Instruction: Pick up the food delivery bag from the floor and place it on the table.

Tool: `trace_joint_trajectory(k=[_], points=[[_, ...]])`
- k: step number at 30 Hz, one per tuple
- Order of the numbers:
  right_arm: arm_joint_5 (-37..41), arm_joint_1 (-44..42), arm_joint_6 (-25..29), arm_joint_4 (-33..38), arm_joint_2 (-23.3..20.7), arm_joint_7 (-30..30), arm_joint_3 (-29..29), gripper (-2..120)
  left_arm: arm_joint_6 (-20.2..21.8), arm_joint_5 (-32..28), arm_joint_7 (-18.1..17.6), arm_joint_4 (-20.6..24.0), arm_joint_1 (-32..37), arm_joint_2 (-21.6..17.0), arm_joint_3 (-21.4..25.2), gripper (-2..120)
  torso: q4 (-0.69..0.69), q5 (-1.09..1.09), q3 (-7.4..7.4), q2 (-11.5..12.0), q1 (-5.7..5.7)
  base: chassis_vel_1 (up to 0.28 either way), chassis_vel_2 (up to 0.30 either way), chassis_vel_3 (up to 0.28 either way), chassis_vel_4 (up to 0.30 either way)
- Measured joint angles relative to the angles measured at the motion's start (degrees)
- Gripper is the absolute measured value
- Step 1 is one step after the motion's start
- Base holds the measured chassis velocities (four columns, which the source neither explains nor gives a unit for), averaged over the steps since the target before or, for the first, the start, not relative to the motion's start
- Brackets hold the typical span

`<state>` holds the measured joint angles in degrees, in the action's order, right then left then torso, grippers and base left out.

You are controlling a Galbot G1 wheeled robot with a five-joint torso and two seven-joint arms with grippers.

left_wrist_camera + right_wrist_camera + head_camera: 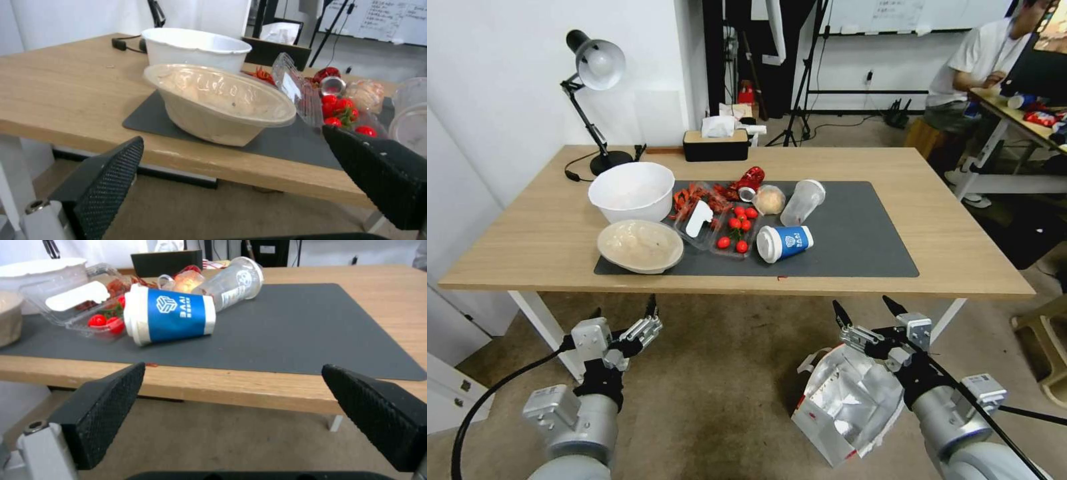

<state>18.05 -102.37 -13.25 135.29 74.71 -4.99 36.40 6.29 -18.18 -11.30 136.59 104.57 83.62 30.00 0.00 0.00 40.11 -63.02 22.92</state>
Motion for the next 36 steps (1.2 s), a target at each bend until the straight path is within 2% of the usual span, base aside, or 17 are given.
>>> trace_joint_trajectory(k=[3, 12, 18, 23, 36], points=[[-1.4, -0.2, 0.6, -0.2, 0.5, -0.3, 0.0, 100, -1.5, -0.2, 0.6, -1.1, 0.2, 0.1, -0.1, 100, 0.0, 0.0, 0.0, 0.0, 0.0, 0.0, 0.0, 0.0, 0.0], [-2.6, -0.7, 1.7, -0.4, 1.0, -0.3, -0.2, 100, -2.3, -2.8, 0.2, -1.3, -0.4, 0.4, -0.2, 100, 0.0, 0.0, 0.0, 0.0, 0.0, 0.0, 0.0, 0.0, 0.0], [-2.7, -0.9, 2.2, -0.5, 1.5, -0.1, -0.4, 100, -1.4, -4.6, 1.1, -0.8, -0.4, 0.6, -0.1, 100, 0.0, 0.0, -0.19, 0.4, -0.15, 0.0, 0.0, 0.0, 0.0], [-2.7, -0.8, 2.2, -0.4, 1.7, 0.0, -0.5, 100, -1.8, -4.1, 3.8, -0.5, -0.4, 0.9, 0.0, 100, 0.0, 0.0, -1.1, 2.0, -0.92, 0.0, 0.0, 0.0, 0.0], [-2.0, -0.6, 2.2, -0.3, 1.3, 0.0, -0.5, 100, -1.7, -3.8, 3.9, -0.2, -0.2, 0.8, 0.5, 100, 0.0, 0.0, -3.33, 6.0, -2.63, 0.0, 0.0, 0.0, 0.0]])
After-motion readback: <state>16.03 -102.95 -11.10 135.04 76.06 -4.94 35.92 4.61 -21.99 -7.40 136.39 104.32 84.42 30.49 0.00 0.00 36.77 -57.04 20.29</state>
